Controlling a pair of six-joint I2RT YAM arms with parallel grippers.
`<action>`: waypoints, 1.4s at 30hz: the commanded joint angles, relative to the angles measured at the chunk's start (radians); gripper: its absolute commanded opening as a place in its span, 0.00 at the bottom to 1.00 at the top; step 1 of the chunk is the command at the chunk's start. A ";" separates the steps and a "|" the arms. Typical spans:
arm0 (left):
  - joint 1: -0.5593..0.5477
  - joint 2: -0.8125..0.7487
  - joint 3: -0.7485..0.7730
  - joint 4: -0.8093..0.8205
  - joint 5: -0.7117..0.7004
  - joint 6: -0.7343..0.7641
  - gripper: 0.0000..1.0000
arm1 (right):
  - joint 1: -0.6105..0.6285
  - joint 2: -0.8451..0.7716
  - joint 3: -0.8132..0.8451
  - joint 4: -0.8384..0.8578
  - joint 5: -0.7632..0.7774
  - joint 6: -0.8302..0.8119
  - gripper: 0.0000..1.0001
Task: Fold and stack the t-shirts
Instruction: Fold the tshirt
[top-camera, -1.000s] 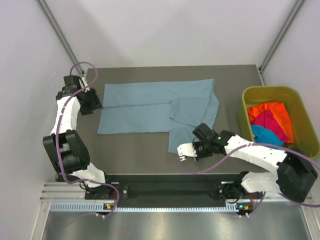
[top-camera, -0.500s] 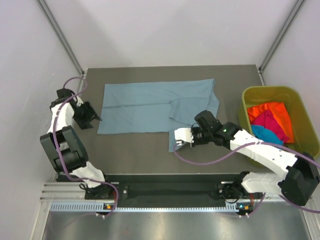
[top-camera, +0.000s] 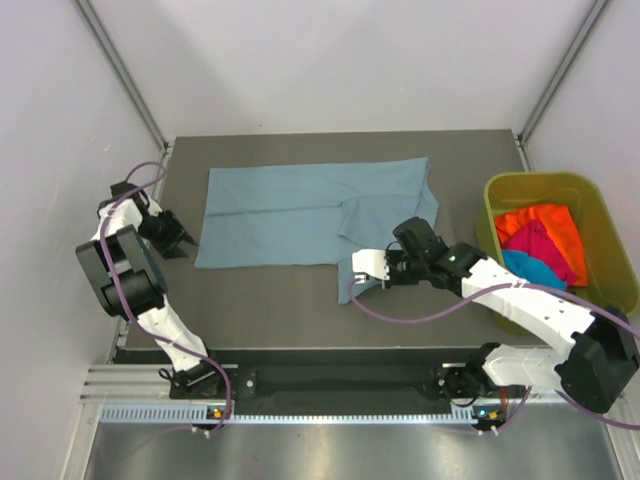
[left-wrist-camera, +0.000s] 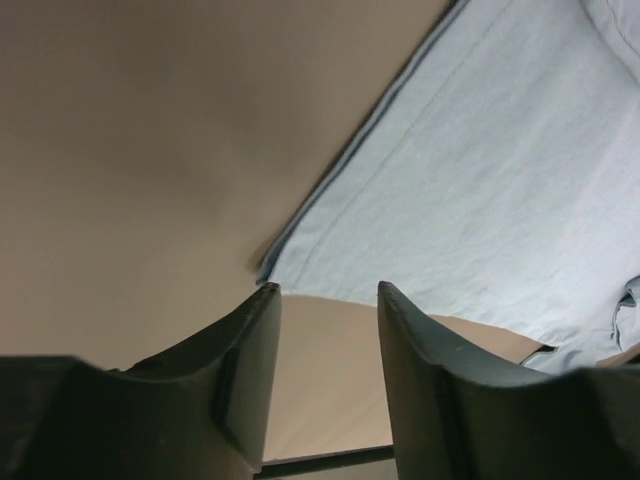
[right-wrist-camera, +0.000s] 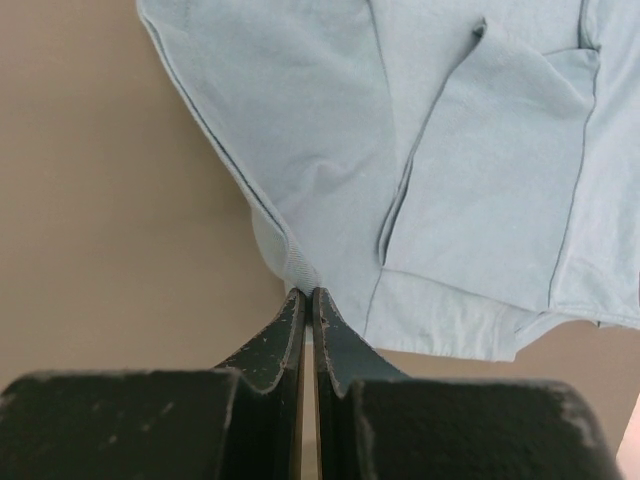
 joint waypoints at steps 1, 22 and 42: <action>0.006 0.029 0.047 0.008 0.013 0.011 0.48 | -0.026 -0.026 -0.008 0.055 -0.014 0.021 0.00; 0.004 0.152 0.048 -0.006 -0.053 0.051 0.42 | -0.052 0.054 0.045 0.088 -0.010 0.020 0.00; 0.004 0.054 -0.067 -0.020 -0.027 0.055 0.33 | -0.074 0.052 0.030 0.112 -0.004 0.026 0.00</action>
